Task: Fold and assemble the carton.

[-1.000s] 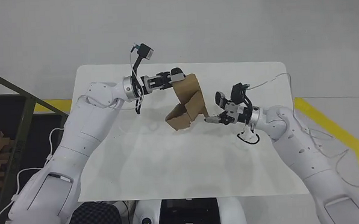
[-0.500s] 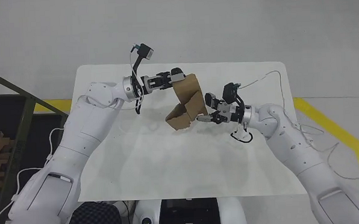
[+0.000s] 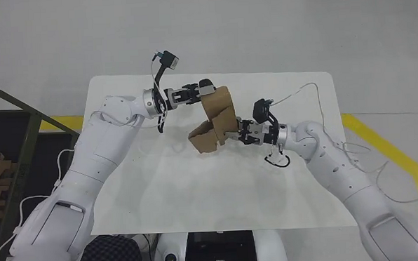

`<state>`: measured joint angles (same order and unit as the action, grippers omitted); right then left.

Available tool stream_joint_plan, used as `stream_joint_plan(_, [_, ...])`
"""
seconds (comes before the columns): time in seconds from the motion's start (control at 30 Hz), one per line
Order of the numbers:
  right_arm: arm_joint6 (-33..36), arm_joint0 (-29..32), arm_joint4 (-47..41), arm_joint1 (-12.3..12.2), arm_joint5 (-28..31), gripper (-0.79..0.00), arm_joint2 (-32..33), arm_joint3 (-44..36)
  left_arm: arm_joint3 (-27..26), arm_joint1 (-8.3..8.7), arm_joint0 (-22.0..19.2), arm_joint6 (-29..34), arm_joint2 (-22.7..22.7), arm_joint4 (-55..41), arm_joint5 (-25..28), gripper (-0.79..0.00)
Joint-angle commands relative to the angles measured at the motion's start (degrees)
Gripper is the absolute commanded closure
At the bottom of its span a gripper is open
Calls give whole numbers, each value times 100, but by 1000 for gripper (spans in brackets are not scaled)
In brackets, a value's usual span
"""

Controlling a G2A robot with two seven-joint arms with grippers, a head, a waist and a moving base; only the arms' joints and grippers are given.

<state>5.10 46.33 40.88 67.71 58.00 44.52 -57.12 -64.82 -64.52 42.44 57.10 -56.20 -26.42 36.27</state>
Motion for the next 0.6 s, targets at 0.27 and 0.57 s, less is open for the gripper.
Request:
stream_joint_plan(0.27, [44,51,-414,-352,0,-148,-400,-558,0,0,0,0,0,0,0,0])
stream_joint_plan(0.57, [368,112,-1252,-896,0,-52,-652,-1222,0,0,0,0,0,0,0,0])
